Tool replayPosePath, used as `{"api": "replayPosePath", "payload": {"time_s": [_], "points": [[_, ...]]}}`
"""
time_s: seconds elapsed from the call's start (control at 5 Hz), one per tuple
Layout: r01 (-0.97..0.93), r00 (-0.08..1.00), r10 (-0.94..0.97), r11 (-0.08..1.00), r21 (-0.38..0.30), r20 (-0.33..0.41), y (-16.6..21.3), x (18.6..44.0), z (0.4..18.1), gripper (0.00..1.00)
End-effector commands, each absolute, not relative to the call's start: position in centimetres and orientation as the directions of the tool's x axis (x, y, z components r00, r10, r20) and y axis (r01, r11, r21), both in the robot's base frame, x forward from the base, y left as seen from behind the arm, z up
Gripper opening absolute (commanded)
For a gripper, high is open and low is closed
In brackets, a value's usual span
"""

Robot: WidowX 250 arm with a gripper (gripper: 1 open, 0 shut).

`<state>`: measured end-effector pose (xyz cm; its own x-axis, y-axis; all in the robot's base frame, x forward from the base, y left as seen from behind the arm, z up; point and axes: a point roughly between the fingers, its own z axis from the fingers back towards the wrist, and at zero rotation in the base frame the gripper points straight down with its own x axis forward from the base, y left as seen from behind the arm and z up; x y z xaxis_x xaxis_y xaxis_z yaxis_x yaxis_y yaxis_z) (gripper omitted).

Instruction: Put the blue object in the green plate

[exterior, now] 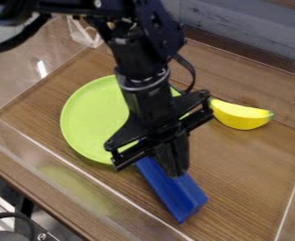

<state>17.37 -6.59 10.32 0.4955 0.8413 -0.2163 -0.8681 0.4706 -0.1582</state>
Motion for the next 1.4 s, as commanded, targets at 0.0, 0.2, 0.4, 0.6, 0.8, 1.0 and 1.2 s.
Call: {"api": "replayPosePath", "payload": {"time_s": [0.0, 0.2, 0.4, 0.6, 0.8, 1.0, 1.2], "points": [[-0.865, 0.497, 0.845, 0.462, -0.196, -0.197, -6.5, 18.2, 11.5, 0.0], [-0.87, 0.487, 0.851, 0.453, -0.195, -0.195, -6.4, 18.3, 11.7, 0.0], [-0.876, 0.474, 0.859, 0.439, -0.198, -0.192, -6.4, 18.2, 11.7, 0.0], [-0.875, 0.478, 0.857, 0.444, -0.195, -0.192, -5.7, 18.0, 12.6, 0.0], [-0.875, 0.479, 0.855, 0.444, -0.194, -0.199, -4.8, 18.0, 13.7, 0.0], [-0.858, 0.504, 0.846, 0.469, -0.208, -0.174, -3.4, 18.3, 14.6, 0.0], [-0.849, 0.515, 0.843, 0.478, -0.225, -0.156, -1.2, 18.7, 15.5, 0.0]]}}
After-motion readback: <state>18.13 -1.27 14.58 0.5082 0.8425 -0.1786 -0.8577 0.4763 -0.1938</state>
